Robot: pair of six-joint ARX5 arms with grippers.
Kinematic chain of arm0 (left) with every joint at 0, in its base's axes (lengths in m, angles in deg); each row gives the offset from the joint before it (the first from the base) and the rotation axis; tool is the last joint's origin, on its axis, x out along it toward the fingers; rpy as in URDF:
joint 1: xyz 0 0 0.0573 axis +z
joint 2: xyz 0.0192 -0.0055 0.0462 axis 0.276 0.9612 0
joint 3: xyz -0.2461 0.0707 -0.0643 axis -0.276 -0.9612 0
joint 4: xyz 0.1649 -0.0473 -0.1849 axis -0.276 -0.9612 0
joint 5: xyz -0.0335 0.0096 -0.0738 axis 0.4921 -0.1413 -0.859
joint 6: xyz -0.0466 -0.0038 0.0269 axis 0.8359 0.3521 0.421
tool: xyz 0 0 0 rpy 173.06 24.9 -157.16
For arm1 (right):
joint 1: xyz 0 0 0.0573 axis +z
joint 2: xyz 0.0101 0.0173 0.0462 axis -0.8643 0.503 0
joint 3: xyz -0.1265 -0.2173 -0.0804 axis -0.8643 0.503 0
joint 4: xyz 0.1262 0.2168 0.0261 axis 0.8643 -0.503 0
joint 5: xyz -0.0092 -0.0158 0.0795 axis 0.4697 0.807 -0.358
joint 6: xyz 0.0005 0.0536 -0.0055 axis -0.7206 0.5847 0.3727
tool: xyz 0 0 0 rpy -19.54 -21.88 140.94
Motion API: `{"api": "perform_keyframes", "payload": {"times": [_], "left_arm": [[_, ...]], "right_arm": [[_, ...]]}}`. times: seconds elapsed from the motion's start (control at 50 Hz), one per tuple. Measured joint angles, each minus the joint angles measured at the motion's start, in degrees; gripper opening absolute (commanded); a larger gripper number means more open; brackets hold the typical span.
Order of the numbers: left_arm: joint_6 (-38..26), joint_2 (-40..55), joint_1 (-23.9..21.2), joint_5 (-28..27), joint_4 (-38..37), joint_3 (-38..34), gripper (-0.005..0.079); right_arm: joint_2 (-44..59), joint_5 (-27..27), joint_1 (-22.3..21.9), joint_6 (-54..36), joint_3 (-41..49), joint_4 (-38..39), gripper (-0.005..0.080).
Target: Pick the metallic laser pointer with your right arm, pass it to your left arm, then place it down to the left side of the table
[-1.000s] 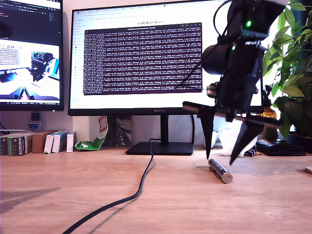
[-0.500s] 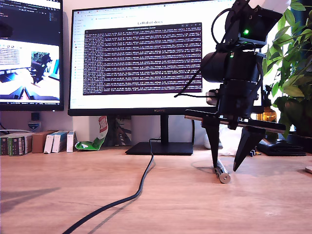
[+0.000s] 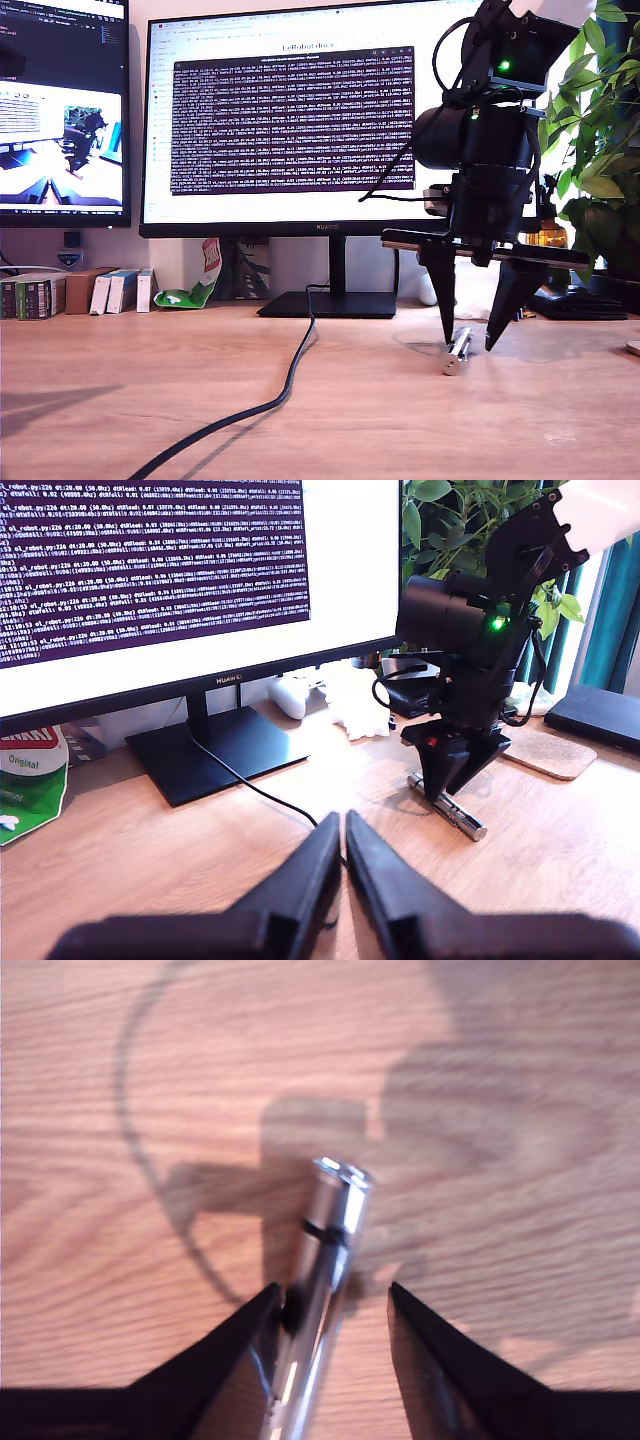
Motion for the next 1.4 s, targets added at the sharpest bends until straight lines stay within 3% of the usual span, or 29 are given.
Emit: {"api": "perform_keyframes", "payload": {"times": [0.38,0.64,0.86,1.14,1.32,1.4], "left_arm": [[0.0,0.0,0.0,0.0,0.0,0.0,-0.0019],[0.0,0.0,0.0,0.0,0.0,0.0,-0.0019],[0.0,0.0,0.0,0.0,0.0,0.0,-0.0019],[0.0,0.0,0.0,0.0,0.0,0.0,-0.0005],[6.3,0.0,0.0,-1.0,1.4,0.0,0.0067],[13.8,0.6,0.0,-3.0,4.1,0.0,0.0088]], "right_arm": [[1.0,0.5,1.5,-0.6,-0.3,0.7,0.0275],[1.2,1.0,1.5,-1.1,-0.3,1.8,-0.0016],[1.2,0.9,1.9,-5.7,-0.3,2.8,-0.0013],[1.8,-1.8,3.5,-14.7,-3.7,-1.6,-0.0013],[1.7,-6.3,6.3,-19.6,-10.5,-1.4,-0.0013],[0.9,-9.6,7.3,-21.5,-13.0,-0.5,-0.0013]]}}
